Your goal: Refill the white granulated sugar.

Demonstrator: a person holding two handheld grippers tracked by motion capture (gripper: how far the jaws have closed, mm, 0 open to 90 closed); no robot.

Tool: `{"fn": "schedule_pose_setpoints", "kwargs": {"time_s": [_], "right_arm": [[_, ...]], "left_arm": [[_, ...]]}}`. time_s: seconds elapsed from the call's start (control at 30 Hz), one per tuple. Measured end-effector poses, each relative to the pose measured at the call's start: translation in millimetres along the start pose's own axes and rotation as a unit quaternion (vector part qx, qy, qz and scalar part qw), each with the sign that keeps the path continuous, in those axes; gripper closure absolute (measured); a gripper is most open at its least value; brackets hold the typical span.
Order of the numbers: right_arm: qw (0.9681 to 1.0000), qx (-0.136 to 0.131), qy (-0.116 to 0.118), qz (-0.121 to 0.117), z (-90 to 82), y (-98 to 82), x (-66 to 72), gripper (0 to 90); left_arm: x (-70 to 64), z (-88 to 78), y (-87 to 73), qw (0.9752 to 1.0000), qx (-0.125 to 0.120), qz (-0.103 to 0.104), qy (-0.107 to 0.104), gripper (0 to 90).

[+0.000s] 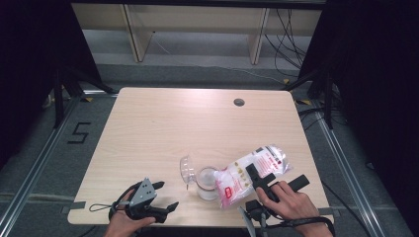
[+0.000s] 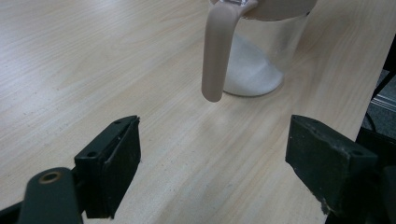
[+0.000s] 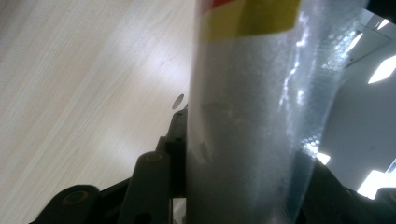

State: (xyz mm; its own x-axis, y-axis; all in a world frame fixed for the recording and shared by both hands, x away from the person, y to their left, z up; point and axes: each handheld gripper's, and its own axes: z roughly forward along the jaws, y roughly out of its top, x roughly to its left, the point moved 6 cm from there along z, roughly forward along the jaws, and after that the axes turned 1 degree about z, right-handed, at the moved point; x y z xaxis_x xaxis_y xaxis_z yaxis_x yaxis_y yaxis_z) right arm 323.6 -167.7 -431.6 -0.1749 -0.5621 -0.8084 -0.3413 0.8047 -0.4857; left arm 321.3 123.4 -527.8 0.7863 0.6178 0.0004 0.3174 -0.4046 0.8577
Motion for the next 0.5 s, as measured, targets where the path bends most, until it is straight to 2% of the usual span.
{"fn": "schedule_pose_setpoints", "kwargs": {"time_s": [0.07, 0.1, 0.13, 0.17, 0.2, 0.23, 0.33, 0.43, 0.5], "right_arm": [[1.0, -0.001, 0.0, 0.0, 0.3, 0.1, -0.2, 66.2], [1.0, -0.001, 0.0, 0.001, 0.3, 0.3, -0.2, 66.3], [1.0, -0.003, -0.001, 0.001, 0.5, 0.6, -0.2, 66.3], [1.0, -0.004, 0.0, 0.003, 0.7, 1.1, 0.1, 66.3], [1.0, -0.005, 0.001, 0.004, 1.0, 1.4, 0.4, 66.4], [1.0, -0.005, 0.006, -0.001, 1.2, 1.4, 1.3, 66.5], [0.9999, -0.006, 0.005, 0.008, 1.6, 1.2, 1.9, 66.6], [1.0, -0.005, 0.0, 0.004, 1.5, -0.4, 0.9, 66.7], [0.9999, -0.006, 0.0, 0.009, 1.6, -0.9, 1.3, 66.8]], "left_arm": [[-0.3, 0.1, 0.1, 1.0, -0.002, -0.006, 0.0, 17.8], [1.2, -0.9, -0.9, 1.0, 0.006, 0.001, 0.002, 17.8], [-1.6, 0.5, -0.3, 0.9999, -0.003, -0.017, 0.001, 17.8], [-1.5, 0.5, -0.4, 0.9999, -0.001, -0.015, 0.001, 17.8], [-0.1, -0.5, -1.3, 1.0, 0.007, -0.004, 0.002, 17.8], [-2.3, 0.6, -0.2, 0.9999, -0.002, -0.014, -0.001, 17.8], [-1.8, 0.4, -1.0, 0.9999, 0.003, -0.011, 0.0, 17.8], [-1.2, 0.0, -1.3, 0.9999, 0.005, -0.009, 0.001, 17.8], [0.0, 0.0, -1.5, 0.9999, 0.006, -0.008, 0.003, 17.8]]}}
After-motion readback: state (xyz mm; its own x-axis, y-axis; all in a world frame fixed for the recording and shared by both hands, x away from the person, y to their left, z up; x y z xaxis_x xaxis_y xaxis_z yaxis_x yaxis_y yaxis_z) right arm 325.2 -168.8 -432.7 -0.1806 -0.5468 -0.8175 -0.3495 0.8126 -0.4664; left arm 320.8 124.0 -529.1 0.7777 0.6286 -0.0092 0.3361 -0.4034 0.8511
